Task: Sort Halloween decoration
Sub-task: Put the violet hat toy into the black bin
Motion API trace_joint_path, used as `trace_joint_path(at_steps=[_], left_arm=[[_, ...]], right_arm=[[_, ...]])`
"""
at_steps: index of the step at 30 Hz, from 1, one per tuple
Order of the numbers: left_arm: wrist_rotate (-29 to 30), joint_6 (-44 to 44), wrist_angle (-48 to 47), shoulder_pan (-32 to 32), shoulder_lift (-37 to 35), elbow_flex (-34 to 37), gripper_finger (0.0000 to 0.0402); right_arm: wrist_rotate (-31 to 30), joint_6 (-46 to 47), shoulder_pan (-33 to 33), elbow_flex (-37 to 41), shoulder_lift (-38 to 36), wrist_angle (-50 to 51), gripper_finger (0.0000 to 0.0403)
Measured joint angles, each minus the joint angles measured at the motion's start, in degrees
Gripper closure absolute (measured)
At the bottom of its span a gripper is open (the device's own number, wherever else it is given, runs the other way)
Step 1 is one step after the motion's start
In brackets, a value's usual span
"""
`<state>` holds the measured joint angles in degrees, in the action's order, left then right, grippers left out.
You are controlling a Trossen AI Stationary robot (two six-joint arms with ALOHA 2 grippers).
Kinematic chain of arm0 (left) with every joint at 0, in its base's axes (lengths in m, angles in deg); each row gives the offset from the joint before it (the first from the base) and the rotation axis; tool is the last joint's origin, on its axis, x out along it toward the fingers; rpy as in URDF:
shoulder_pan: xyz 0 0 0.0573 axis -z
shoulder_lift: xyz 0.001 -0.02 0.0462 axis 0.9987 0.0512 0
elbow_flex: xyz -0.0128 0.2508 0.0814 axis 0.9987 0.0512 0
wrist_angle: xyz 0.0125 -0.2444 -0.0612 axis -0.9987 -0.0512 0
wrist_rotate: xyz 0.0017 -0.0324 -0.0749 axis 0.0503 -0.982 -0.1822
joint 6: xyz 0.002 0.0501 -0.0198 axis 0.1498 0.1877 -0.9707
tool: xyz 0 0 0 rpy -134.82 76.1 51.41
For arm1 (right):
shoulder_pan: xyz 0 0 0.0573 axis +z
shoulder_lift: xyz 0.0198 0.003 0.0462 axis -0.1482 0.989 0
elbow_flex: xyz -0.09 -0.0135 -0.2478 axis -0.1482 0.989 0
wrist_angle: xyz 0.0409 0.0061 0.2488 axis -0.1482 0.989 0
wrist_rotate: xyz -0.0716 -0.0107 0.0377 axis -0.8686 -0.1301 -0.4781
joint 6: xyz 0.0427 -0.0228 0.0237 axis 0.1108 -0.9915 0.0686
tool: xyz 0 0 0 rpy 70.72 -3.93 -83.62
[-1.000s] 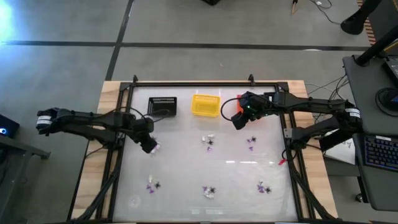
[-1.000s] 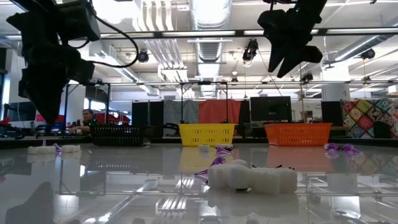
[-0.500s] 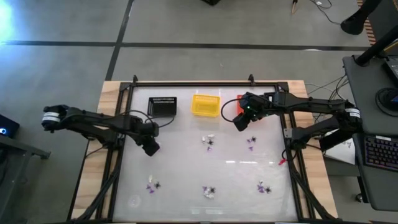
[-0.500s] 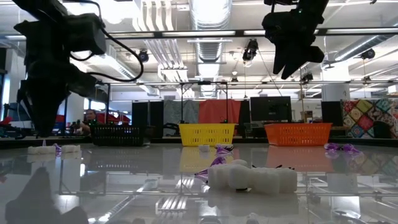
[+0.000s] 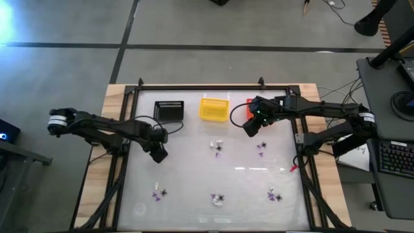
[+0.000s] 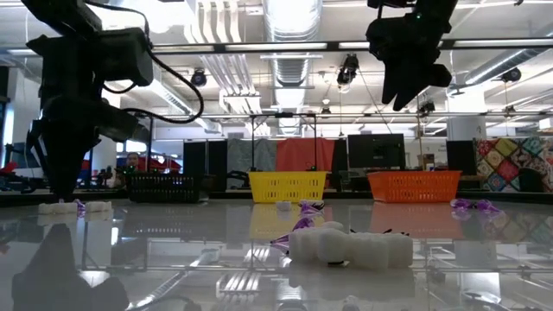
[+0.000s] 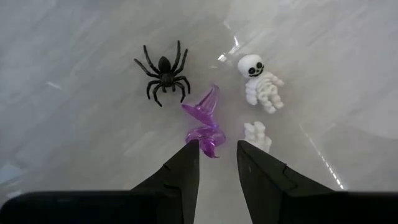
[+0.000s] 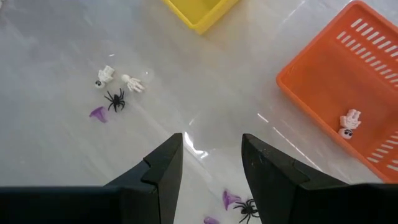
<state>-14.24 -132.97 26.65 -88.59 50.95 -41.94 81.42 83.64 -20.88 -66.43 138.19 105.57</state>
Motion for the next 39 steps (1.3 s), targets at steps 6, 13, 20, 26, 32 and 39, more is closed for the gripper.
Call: trace_joint_path(at_steps=[6, 13, 20, 26, 32, 39], left_arm=[[1.21, 0.07, 0.02, 0.00, 1.34, 0.00, 0.0315], [1.34, 0.71, 0.02, -0.02, 2.08, 0.00, 0.0343], [1.15, 1.59, 0.26, -0.02, 2.45, -0.02, 0.0395], [0.88, 1.61, 0.31, -0.01, 1.29, -0.02, 0.0399], [-2.31, 1.63, -0.49, 0.00, -0.74, -0.54, 0.0401], [-1.34, 1.63, -4.75, 0.00, -3.65, -5.25, 0.0401]], right_arm=[[0.00, -1.04, 0.00, 0.00, -0.02, 0.02, 0.0248], [0.00, -1.39, 0.00, 0.00, -0.02, 0.02, 0.0248], [0.00, -1.55, 0.00, 0.00, -0.02, 0.02, 0.0248], [0.00, -2.05, 0.00, 0.00, -0.02, 0.02, 0.0248], [0.00, -2.03, 0.00, 0.00, -0.02, 0.04, 0.0248], [0.00, -1.99, 0.00, 0.00, -0.02, 0.02, 0.0248]])
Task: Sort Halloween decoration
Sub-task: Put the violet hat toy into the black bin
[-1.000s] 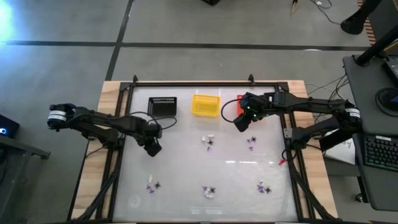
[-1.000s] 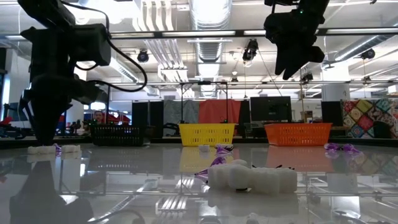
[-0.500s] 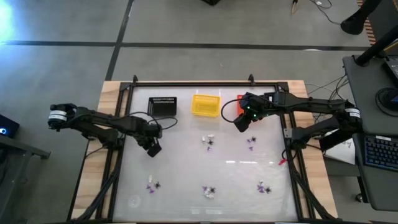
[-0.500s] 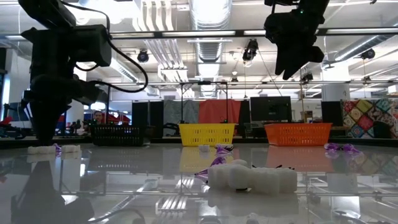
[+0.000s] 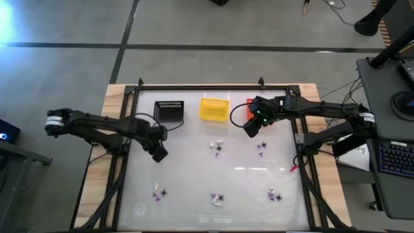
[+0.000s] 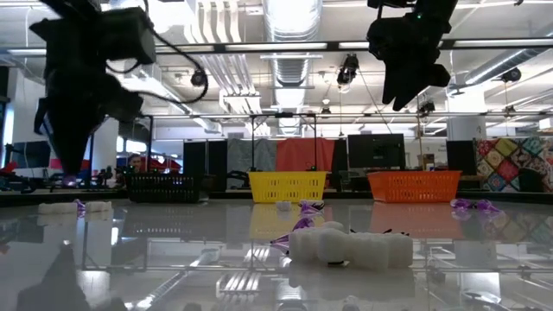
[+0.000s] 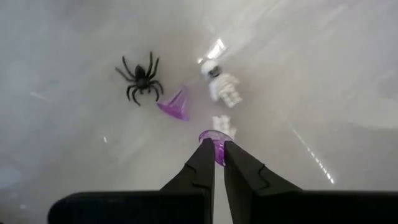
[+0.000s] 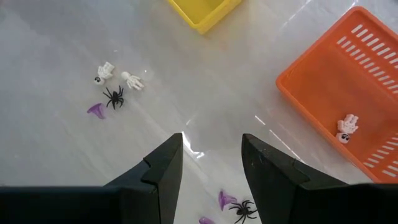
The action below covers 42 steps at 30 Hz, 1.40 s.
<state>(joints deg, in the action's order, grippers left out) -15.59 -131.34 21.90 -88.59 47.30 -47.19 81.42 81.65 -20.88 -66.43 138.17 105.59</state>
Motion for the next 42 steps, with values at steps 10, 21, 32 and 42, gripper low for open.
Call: trace_joint_path(at_steps=[10, 21, 32, 42], left_arm=[[15.05, 4.03, -7.30, -1.07, -2.48, -10.09, 0.0401], [16.36, 14.66, -6.10, -15.20, -2.70, -12.61, 0.0401], [14.87, 24.66, 3.96, -30.61, 0.89, -12.45, 0.0401], [8.38, 33.78, 9.26, -37.27, 9.49, -12.39, 0.0401]], right_arm=[[-0.02, 0.04, 0.00, 0.00, 0.00, -0.03, 0.0248], [-0.02, -0.44, 0.00, 0.00, 0.00, -0.06, 0.0248], [-0.55, -0.74, -0.02, 0.04, 0.00, -1.08, 0.0248], [-0.55, 0.15, -0.02, 0.07, 0.00, -2.29, 0.0248]])
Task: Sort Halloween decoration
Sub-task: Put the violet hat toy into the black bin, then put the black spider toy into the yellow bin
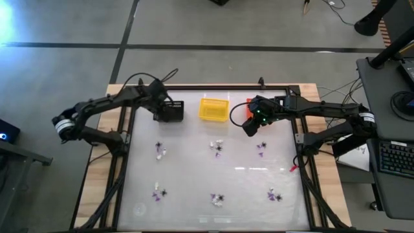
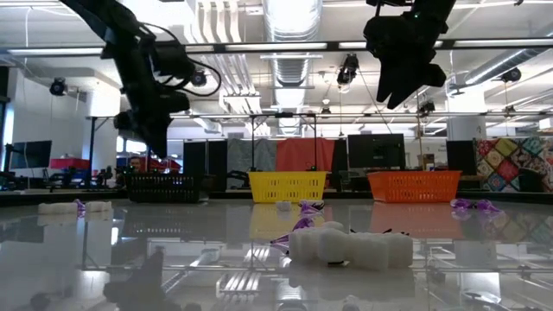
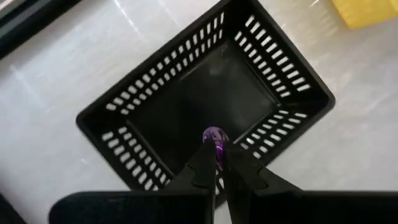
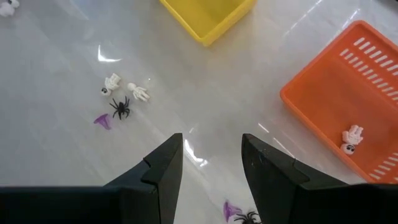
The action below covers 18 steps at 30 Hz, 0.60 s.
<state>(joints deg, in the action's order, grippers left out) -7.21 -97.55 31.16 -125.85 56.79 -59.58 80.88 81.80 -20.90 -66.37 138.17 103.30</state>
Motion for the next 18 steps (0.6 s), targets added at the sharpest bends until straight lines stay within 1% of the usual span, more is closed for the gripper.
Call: trace_joint_path(at_steps=[4, 11, 15, 18], left_arm=[[-0.69, 0.77, 1.36, -0.02, 1.57, 0.00, 0.0393], [-1.20, 3.79, 0.86, -0.07, 2.09, -1.26, 0.0342], [-1.20, 4.74, -1.56, -0.07, 1.88, -4.14, 0.0312], [-1.20, 5.46, -5.93, 0.05, 1.75, -7.68, 0.0296]], right_arm=[[0.02, 0.09, 0.00, 0.00, 0.00, 0.00, 0.0248], [0.14, 0.13, 0.00, 0.00, 0.00, 0.03, 0.0248], [0.16, -0.27, 0.00, 0.00, 0.00, 0.05, 0.0248], [0.57, -1.27, 0.02, 0.00, 0.00, 0.03, 0.0248]])
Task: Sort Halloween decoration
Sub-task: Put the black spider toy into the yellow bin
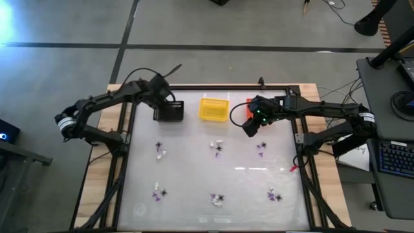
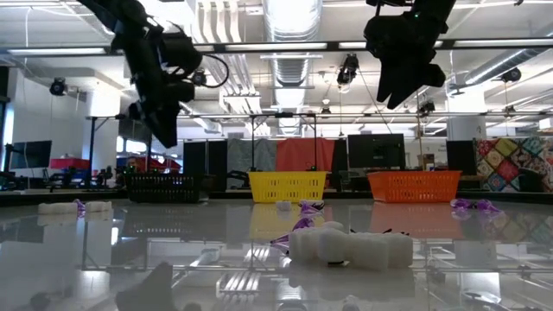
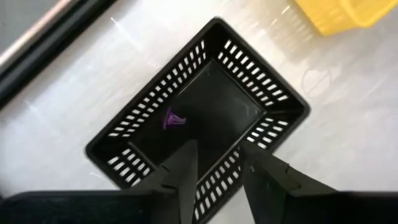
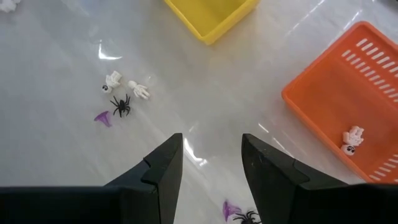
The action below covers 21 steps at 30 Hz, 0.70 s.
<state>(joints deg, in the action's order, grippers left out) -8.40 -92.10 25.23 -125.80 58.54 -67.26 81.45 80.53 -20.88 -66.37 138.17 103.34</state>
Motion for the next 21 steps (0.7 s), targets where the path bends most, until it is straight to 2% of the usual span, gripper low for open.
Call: trace_joint_path(at_steps=[6, 12, 21], left_arm=[[0.02, 1.68, -6.71, 2.14, -1.09, -5.72, 0.0288], [0.02, -0.90, -7.96, 5.67, -4.78, -6.26, 0.0288], [0.02, -6.27, -8.78, 11.75, -11.06, -5.39, 0.0288]], right_arm=[[0.03, -0.83, 0.81, 1.13, 0.00, -0.88, 0.0248], [2.62, 0.54, 3.95, 3.61, 1.25, -8.20, 0.0248], [2.49, 3.73, 7.99, 3.46, 10.32, -13.59, 0.0248]])
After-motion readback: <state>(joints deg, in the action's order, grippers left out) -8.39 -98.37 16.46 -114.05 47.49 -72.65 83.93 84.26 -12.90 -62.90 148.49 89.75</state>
